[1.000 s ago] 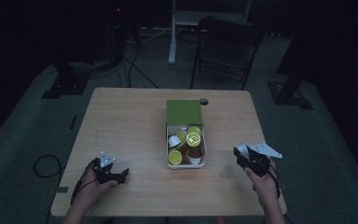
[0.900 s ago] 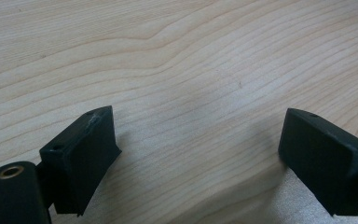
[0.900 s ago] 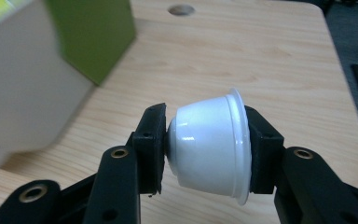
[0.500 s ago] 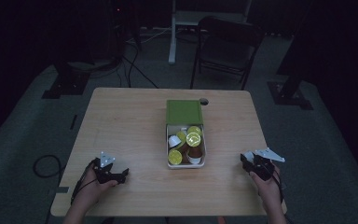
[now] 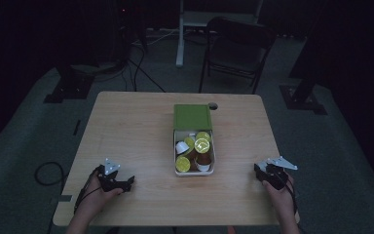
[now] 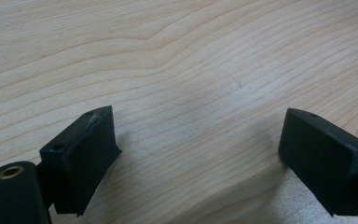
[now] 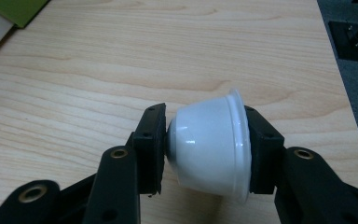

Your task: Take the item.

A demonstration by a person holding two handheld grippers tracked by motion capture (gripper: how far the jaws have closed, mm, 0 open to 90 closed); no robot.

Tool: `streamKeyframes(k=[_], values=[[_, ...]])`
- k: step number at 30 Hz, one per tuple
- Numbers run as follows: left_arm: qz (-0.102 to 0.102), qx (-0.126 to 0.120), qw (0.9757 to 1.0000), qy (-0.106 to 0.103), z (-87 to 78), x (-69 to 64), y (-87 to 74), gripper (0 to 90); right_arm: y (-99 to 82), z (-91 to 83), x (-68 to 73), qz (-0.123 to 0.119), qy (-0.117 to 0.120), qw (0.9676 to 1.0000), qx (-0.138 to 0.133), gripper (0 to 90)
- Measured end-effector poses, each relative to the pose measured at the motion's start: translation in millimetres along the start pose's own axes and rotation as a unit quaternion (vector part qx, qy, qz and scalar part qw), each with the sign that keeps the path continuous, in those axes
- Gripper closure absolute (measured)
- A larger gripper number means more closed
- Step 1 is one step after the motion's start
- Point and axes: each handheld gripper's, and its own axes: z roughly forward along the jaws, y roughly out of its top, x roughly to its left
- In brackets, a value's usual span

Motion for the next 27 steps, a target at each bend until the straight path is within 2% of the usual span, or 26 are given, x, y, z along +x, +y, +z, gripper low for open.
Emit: streamKeyframes(k=[8,13,24,27], values=[[0.0,0.0,1.0,0.0,0.0,0.0,0.0,11.9,-2.1,2.8,-0.7,-0.003,-0.007,0.9999,0.007,55.2],[0.0,0.0,1.0,0.0,0.0,0.0,0.0,11.9,-2.8,4.3,-0.4,0.002,0.002,0.9999,0.013,50.1],[0.0,0.0,1.0,0.0,0.0,0.0,0.0,11.9,6.4,-2.6,2.3,0.007,0.026,0.9996,0.012,27.9],[0.0,0.0,1.0,0.0,0.0,0.0,0.0,11.9,9.1,-4.8,2.6,0.008,0.025,0.9996,0.008,24.4]])
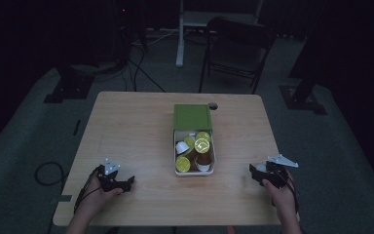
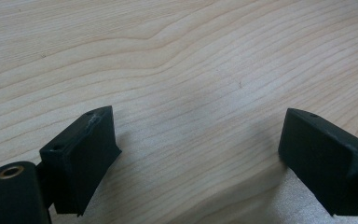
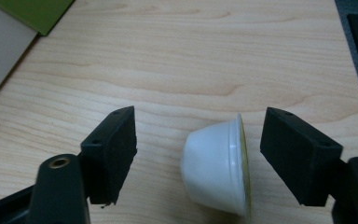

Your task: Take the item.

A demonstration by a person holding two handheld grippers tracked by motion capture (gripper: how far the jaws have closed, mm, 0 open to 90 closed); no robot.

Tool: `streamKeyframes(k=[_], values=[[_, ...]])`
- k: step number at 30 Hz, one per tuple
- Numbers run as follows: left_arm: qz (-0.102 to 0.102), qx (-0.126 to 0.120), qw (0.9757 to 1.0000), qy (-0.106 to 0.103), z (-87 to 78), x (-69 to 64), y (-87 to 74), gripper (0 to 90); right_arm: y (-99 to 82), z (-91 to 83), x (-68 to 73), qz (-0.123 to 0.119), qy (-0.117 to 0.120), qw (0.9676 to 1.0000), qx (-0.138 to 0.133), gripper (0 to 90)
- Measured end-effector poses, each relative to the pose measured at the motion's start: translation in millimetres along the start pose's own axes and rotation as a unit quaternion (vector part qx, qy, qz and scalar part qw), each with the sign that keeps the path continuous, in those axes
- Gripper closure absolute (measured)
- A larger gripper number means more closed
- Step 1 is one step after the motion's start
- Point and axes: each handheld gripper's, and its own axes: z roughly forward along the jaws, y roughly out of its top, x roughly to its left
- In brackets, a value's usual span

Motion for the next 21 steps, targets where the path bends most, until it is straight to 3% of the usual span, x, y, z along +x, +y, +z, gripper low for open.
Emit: streamKeyframes(k=[9,14,21], values=[[0.0,0.0,1.0,0.0,0.0,0.0,0.0,11.9,10.7,-12.6,3.3,-0.002,0.017,0.9997,-0.02,17.3],[0.0,0.0,1.0,0.0,0.0,0.0,0.0,11.9,15.8,-16.6,9.8,-0.001,0.046,0.9985,-0.031,14.1],[0.0,0.0,1.0,0.0,0.0,0.0,0.0,11.9,20.1,-17.5,21.9,-0.024,0.081,0.9959,-0.034,13.5]])
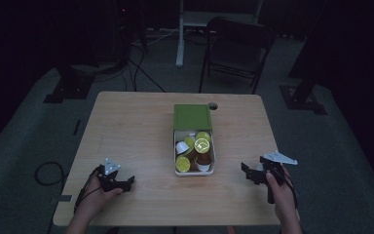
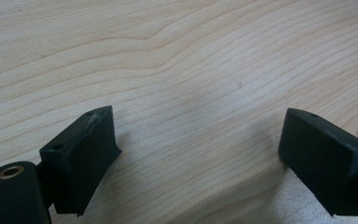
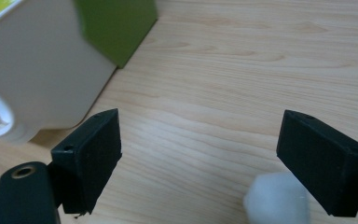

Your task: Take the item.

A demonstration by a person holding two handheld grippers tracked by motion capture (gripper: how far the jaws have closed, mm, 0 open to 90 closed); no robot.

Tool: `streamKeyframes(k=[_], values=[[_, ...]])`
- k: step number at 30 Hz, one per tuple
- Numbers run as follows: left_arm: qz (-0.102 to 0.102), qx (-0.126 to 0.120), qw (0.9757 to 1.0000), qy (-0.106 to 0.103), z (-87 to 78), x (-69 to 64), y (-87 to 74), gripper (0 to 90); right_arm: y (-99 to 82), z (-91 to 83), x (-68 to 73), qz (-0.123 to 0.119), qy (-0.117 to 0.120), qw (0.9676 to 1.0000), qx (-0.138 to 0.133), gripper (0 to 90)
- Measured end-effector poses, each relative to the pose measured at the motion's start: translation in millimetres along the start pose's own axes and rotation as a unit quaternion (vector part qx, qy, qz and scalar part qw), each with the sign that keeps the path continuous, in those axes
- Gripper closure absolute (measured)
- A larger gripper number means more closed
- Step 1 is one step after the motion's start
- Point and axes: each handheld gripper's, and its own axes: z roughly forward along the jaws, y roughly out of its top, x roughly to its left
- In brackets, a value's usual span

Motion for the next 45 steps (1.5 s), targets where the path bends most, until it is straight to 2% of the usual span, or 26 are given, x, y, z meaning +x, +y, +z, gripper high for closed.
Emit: streamKeyframes(k=[9,10,13,20,27,32,38,45], values=[[0.0,0.0,1.0,0.0,0.0,0.0,0.0,11.9,1.6,3.2,11.8,-0.027,0.019,0.9994,0.01,13.5],[0.0,0.0,1.0,0.0,0.0,0.0,0.0,11.9,1.8,4.9,15.5,-0.037,0.026,0.9989,0.011,13.5],[0.0,0.0,1.0,0.0,0.0,0.0,0.0,11.9,1.9,8.0,20.5,-0.044,0.037,0.9982,0.015,13.5],[0.0,0.0,1.0,0.0,0.0,0.0,0.0,11.9,1.7,14.0,31.7,-0.078,0.074,0.9939,0.025,13.5],[0.0,0.0,1.0,0.0,0.0,0.0,0.0,11.9,-1.4,20.5,41.9,-0.094,0.103,0.9896,0.035,13.6],[0.0,0.0,1.0,0.0,0.0,0.0,0.0,11.9,-5.5,25.3,48.9,-0.113,0.125,0.9846,0.045,13.5],[0.0,0.0,1.0,0.0,0.0,0.0,0.0,11.9,-13.6,32.8,58.7,-0.144,0.161,0.9743,0.062,13.5],[0.0,0.0,1.0,0.0,0.0,0.0,0.0,11.9,-22.8,40.7,66.8,-0.165,0.189,0.9649,0.078,13.4]])
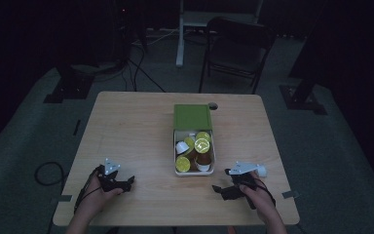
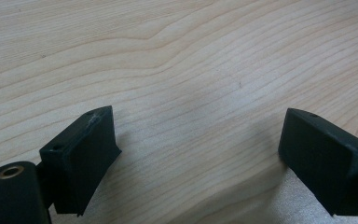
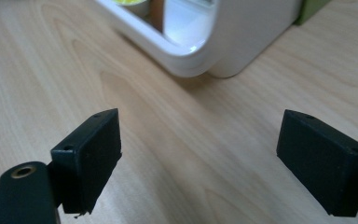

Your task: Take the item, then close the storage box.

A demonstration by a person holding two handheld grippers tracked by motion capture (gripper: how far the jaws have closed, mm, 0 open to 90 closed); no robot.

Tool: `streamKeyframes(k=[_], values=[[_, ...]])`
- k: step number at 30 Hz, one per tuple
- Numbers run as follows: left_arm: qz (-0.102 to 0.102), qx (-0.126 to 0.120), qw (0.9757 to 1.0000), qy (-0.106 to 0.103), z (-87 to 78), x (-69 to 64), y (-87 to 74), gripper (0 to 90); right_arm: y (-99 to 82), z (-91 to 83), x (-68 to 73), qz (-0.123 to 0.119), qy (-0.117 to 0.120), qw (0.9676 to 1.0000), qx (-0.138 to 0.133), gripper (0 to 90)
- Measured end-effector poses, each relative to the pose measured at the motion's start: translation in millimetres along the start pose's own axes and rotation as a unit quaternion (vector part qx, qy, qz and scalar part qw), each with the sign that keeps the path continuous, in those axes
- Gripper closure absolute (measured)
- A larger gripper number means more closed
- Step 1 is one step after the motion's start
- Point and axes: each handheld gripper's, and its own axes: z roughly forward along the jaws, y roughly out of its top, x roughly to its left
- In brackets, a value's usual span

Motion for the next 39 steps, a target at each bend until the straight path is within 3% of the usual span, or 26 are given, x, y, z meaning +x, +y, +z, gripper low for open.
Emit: streamKeyframes(k=[9,15,22,26,30,35,39], values=[[0.0,0.0,1.0,0.0,0.0,0.0,0.0,11.9,-6.3,12.1,3.6,-0.014,0.018,0.9996,0.016,13.4],[0.0,0.0,1.0,0.0,0.0,0.0,0.0,11.9,-11.3,16.0,1.3,-0.021,0.004,0.9994,0.029,13.4],[0.0,0.0,1.0,0.0,0.0,0.0,0.0,11.9,-14.0,18.4,1.8,-0.034,-0.013,0.9992,0.019,12.8],[0.0,0.0,1.0,0.0,0.0,-0.1,0.0,11.8,-14.4,18.4,1.8,-0.055,-0.012,0.9982,0.023,12.8],[0.001,0.001,1.0,0.0,-0.2,-0.1,0.1,11.9,-14.5,18.4,2.0,-0.055,-0.012,0.9982,0.023,12.8],[0.009,-0.001,0.9999,-0.009,-0.3,-0.9,-0.1,12.7,-14.8,18.1,2.7,-0.051,-0.015,0.9983,0.023,12.7],[0.043,-0.004,0.9989,-0.018,-1.4,-5.9,0.7,14.1,-14.8,18.1,3.3,-0.046,-0.019,0.9985,0.022,12.7]])
